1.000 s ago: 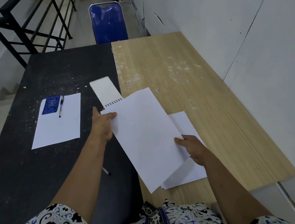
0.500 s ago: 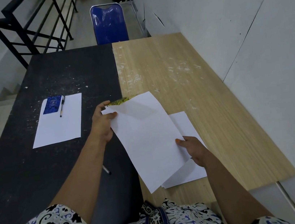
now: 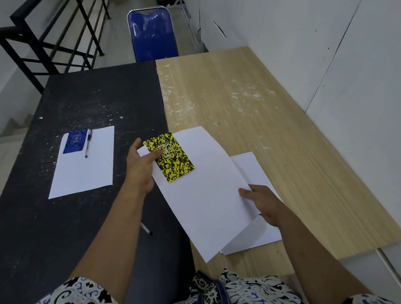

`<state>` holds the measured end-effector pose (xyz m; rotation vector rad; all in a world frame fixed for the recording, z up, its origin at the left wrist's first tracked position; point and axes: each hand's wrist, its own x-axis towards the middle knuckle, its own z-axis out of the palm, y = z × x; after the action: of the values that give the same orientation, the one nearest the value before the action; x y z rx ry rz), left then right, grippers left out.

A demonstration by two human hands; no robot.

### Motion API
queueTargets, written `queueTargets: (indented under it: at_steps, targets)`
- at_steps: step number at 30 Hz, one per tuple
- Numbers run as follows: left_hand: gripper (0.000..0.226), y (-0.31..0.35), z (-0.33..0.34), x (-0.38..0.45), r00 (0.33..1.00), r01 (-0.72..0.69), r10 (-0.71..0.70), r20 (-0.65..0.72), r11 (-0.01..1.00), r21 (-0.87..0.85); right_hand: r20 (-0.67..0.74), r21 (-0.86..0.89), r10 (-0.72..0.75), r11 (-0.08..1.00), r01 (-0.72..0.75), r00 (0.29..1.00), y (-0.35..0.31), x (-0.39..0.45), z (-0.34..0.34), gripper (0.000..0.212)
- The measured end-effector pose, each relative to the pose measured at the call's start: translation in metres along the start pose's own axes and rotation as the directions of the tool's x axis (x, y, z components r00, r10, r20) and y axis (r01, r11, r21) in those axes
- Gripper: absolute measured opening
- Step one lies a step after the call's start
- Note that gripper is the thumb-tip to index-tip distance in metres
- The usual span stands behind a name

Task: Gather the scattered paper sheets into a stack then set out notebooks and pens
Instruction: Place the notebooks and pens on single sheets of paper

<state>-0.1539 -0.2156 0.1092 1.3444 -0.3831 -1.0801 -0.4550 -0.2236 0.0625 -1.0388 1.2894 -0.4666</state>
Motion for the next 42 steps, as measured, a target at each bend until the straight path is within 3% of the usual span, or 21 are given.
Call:
queueTargets:
  at_steps: [8, 17, 21, 26, 30, 37, 42]
  targets:
    - [0.038, -0.006, -0.001, -0.010, 0.996, 0.063, -0.058, 0.064, 0.994, -0.085, -0.008, 0.075, 0.033, 0.997, -0.032, 0.999, -0.001, -0.004, 0.004, 0.028]
    - [0.036, -0.008, -0.018, -0.012, 0.994, 0.093, -0.087, 0.062, 0.990, -0.105, 0.014, 0.079, 0.024, 0.997, -0.025, 1.000, 0.001, -0.001, 0.013, 0.028]
    - [0.020, 0.001, -0.034, -0.017, 0.996, 0.072, -0.066, 0.060, 0.992, -0.106, 0.058, 0.064, 0.088, 0.994, -0.092, 0.994, 0.001, 0.002, 0.027, 0.031]
    - [0.014, 0.013, -0.077, -0.018, 0.994, 0.007, -0.016, -0.104, 0.996, -0.083, 0.176, 0.091, 0.163, 0.979, -0.181, 0.971, 0.001, 0.018, 0.061, 0.056]
    - [0.014, 0.019, -0.121, -0.015, 0.958, -0.065, 0.034, -0.283, 0.993, -0.099, 0.212, -0.142, 0.232, 0.968, -0.205, 0.949, 0.005, 0.025, 0.094, 0.044]
    - [0.016, 0.027, -0.190, -0.025, 0.902, -0.096, 0.035, -0.430, 0.988, -0.119, 0.308, -0.537, 0.117, 0.841, 0.071, 0.944, 0.023, 0.045, 0.168, 0.008]
    - [0.017, 0.030, -0.226, -0.033, 0.884, -0.083, 0.021, -0.467, 0.990, -0.113, 0.445, -0.632, 0.001, 0.709, 0.313, 0.895, 0.025, 0.048, 0.211, 0.031]
